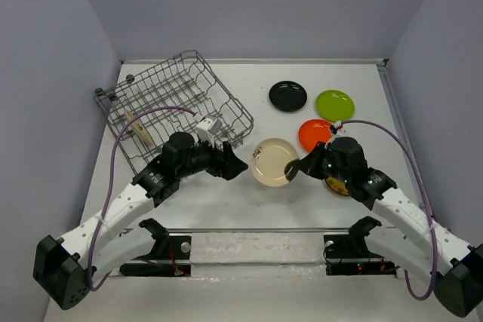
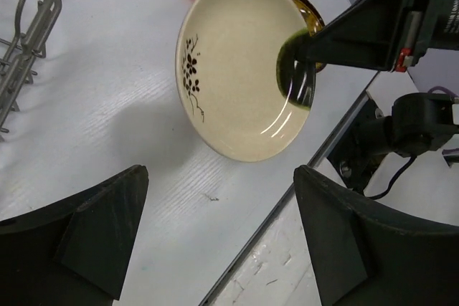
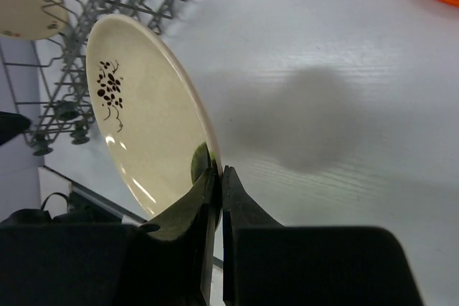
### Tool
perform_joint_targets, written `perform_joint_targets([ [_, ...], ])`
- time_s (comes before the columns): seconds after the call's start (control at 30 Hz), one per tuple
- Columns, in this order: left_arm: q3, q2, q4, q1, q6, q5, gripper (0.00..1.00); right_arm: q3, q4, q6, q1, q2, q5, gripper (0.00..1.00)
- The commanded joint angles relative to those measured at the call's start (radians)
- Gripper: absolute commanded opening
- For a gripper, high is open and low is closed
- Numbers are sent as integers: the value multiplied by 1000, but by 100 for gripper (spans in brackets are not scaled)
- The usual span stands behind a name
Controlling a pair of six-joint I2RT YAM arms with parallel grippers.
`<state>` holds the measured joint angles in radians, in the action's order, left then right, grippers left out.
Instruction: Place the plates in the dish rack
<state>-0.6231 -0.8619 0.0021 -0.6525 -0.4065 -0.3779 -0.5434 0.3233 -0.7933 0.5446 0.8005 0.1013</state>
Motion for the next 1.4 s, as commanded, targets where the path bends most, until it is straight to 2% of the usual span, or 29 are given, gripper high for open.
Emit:
perform_joint_targets([
  [0.0, 10, -25, 48, -32, -57, 56, 92, -95, -131, 66, 3, 32, 107, 7],
  [0.13, 22, -71, 71, -33, -83, 109, 91, -112, -260, 62, 3, 66, 184, 7],
  [0.27, 23, -109, 134, -35, -104, 74, 88, -121, -340, 55, 3, 118, 268, 7],
  [0.37, 16, -140, 148, -35, -109, 91, 76, -116, -392, 57, 3, 132, 290, 7],
  [0.4, 16, -143, 159, -35, -109, 97, 65, -116, -401, 55, 3, 134, 293, 7],
  [0.47, 17, -144, 167, -35, -114, 119, 50, -118, -421, 60, 3, 150, 308, 7],
  [0.5, 11, -144, 170, -35, -114, 126, 37, -118, -428, 62, 3, 158, 316, 7],
  [0.63, -16, -135, 142, -35, -91, 181, 5, -116, -478, 63, 3, 193, 347, 7],
  [0.7, -58, -126, 105, -35, -71, 223, 5, -122, -481, 84, 3, 210, 344, 15],
  [0.73, -79, -126, 54, -35, -57, 278, 5, -133, -480, 94, 3, 232, 336, 31],
  [0.8, -177, -138, -37, -27, -7, 362, 5, -150, -474, 120, 3, 253, 293, 49],
  [0.83, -208, -152, -113, -19, 3, 452, 5, -170, -472, 129, 3, 275, 275, 62],
  [0.9, -304, -166, -201, 17, 24, 511, 5, -193, -471, 149, 3, 299, 245, 72],
  [0.97, -358, -170, -244, 60, 34, 586, 5, -222, -472, 158, 3, 342, 230, 75],
  [1.1, -455, -172, -335, 245, 61, 680, 5, -227, -480, 181, 3, 384, 169, 74],
  [1.13, -466, -177, -347, 269, 66, 748, 5, -225, -481, 183, 3, 390, 157, 74],
  [1.23, -498, -196, -387, 318, 72, 836, 5, -219, -483, 207, 3, 413, 132, 73],
  [1.37, -587, -331, -510, 361, 61, 1011, 5, -199, -493, 250, 3, 436, 75, 72],
])
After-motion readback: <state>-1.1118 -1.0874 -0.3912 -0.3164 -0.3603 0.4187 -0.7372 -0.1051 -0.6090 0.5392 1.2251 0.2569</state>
